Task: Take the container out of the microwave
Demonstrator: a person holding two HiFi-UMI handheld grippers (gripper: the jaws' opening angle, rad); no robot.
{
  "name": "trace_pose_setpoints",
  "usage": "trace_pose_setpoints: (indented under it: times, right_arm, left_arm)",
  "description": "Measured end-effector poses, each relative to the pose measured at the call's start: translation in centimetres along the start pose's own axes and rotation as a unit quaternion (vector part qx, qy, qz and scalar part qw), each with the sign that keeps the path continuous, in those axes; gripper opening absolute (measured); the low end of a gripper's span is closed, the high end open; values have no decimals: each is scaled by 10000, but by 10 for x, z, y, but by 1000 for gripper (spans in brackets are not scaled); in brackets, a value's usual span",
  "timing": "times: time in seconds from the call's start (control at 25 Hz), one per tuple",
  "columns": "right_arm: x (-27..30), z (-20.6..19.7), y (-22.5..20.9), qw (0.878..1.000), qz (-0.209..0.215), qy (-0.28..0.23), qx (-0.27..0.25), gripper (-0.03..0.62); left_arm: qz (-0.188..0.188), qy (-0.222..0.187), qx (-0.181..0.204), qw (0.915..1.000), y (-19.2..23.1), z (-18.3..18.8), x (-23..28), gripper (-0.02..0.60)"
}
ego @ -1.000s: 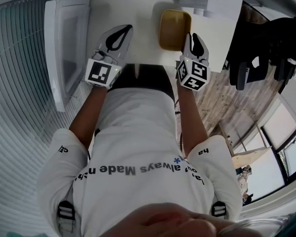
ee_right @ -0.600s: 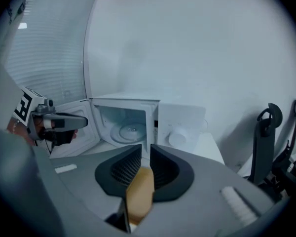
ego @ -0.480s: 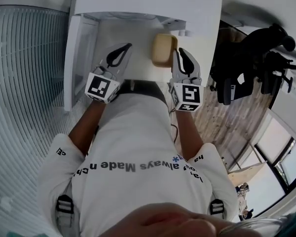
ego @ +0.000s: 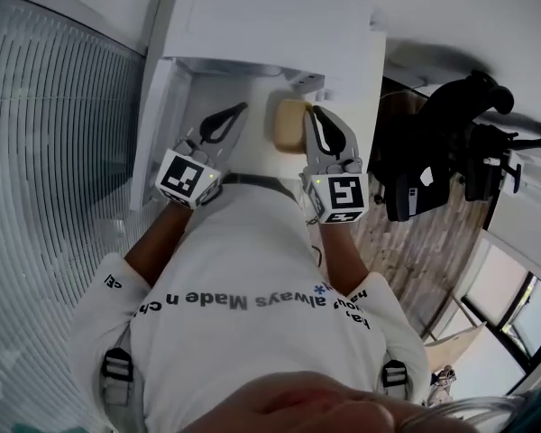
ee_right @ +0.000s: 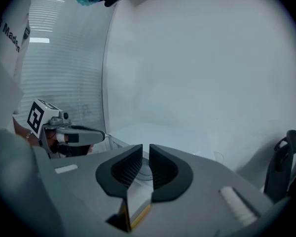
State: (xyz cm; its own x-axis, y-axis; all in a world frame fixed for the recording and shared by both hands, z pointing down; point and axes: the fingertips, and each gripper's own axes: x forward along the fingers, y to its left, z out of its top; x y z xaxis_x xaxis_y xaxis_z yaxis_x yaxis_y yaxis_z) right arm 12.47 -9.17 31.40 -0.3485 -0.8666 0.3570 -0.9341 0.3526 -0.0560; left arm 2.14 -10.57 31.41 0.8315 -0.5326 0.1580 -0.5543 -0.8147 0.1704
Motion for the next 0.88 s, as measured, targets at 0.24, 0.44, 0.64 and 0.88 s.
trace_pose_setpoints:
  times: [0.24,0.44,0.64,0.88]
  right_arm:
    - [-6,37,13,9993,259,-271,-60,41]
    - [-17,62,30,9978,489,-413,-199,41]
    - [-25,83,44,9957,627,-579,-348,43]
    - [-26,98,56,9940,718,-754,-335,41]
  left_arm:
    - [-101,-192,-9,9998,-9,33,-2,3]
    - [-176,-279,21,9995,-16,52,-8,3]
    - [-200,-361,29,9991,-19,71,-11,3]
    - [-208,-439,44,9988,-23,79,-14,3]
